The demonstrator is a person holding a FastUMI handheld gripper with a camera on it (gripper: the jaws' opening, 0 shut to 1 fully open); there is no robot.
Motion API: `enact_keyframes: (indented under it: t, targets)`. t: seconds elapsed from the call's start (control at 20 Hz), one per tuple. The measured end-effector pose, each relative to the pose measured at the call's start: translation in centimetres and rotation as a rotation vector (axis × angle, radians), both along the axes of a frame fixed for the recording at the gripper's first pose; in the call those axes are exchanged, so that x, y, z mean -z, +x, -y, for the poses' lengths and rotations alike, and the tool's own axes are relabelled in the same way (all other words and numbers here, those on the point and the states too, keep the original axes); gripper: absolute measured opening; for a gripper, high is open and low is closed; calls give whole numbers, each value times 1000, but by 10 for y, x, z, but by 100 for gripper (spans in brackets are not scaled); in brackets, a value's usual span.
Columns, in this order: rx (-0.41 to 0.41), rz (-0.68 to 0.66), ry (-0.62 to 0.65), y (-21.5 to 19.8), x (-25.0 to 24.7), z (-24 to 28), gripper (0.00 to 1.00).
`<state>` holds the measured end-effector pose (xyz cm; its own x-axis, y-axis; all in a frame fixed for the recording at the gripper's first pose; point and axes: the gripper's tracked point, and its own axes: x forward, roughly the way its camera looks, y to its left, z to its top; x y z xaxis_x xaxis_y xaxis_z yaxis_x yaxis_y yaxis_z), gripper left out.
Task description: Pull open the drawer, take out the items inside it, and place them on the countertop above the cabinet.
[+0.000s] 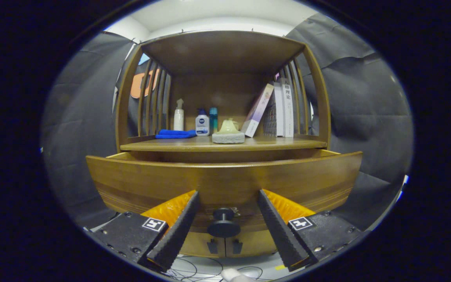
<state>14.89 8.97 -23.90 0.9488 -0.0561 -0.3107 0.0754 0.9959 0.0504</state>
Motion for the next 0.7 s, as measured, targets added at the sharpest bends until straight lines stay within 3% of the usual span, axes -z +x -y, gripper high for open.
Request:
enact_keyframes:
  t: [0.7]
  targets:
    - [-5, -28, 5, 78, 13, 4, 99]
